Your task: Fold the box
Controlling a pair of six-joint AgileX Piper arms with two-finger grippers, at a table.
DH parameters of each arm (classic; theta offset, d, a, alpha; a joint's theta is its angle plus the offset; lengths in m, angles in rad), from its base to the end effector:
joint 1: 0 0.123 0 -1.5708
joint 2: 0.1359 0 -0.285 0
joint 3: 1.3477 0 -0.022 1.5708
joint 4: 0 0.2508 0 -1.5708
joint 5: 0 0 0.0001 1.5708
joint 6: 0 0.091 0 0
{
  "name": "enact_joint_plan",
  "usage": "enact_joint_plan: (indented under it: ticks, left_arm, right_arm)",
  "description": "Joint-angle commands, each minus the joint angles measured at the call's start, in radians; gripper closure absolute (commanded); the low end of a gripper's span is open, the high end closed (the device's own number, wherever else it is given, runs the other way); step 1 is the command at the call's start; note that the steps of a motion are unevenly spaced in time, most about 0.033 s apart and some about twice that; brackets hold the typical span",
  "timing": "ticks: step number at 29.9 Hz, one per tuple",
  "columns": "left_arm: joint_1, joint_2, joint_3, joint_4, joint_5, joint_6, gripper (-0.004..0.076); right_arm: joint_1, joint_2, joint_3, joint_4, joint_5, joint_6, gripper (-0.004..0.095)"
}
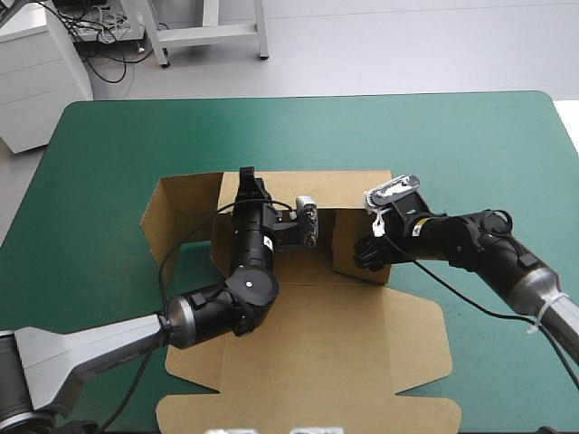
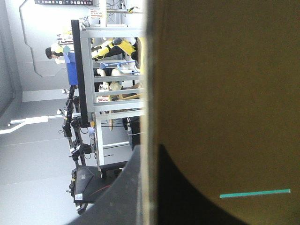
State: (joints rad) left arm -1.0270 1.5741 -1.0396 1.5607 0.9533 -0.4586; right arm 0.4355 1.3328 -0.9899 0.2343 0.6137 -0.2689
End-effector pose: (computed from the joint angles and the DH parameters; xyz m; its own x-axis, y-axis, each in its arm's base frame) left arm 0.2303 -0.2374 0.2932 -0.0008 0.9962 -0.0876 0.2588 0.0849 0.9622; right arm 0.2471 0.1284 0.2962 -0.6451 -0.3834 -0.6609 -0.5482 0.8348 0.0508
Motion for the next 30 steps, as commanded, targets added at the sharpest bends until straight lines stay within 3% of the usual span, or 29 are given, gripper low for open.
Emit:
enact_joint_plan:
  ticks: [1, 4, 11, 23, 25, 30]
  left_arm:
    - [-0.003, -0.042, -0.027, 0.069, 0.031, -0.012, 0.0756]
    - [-0.003, -0.042, -0.027, 0.069, 0.031, -0.012, 0.0756]
    - [-0.003, -0.042, -0.027, 0.069, 0.031, -0.012, 0.0756]
    - [-0.003, -0.042, -0.027, 0.089, 0.029, -0.012, 0.0748]
    - [-0.003, -0.042, -0.027, 0.095, 0.027, -0.012, 0.0711]
    - [-0.003, -0.042, -0.027, 0.117, 0.027, -0.012, 0.0497]
  right_arm:
    - [0.016, -0.033, -0.025, -0.067, -0.089, 0.09, 0.0224]
    - [0.016, -0.033, -0.025, -0.07, -0.108, 0.105, 0.0382]
    - [0.016, -0.033, -0.025, -0.07, -0.117, 0.105, 0.0935]
    - [0.016, -0.031, -0.025, -0.07, -0.133, 0.105, 0.0926]
    - [0.016, -0.031, -0.025, -0.07, -0.139, 0.107, 0.0926]
    - [0.016, -0.031, -0.025, -0.067, -0.146, 0.113, 0.0926]
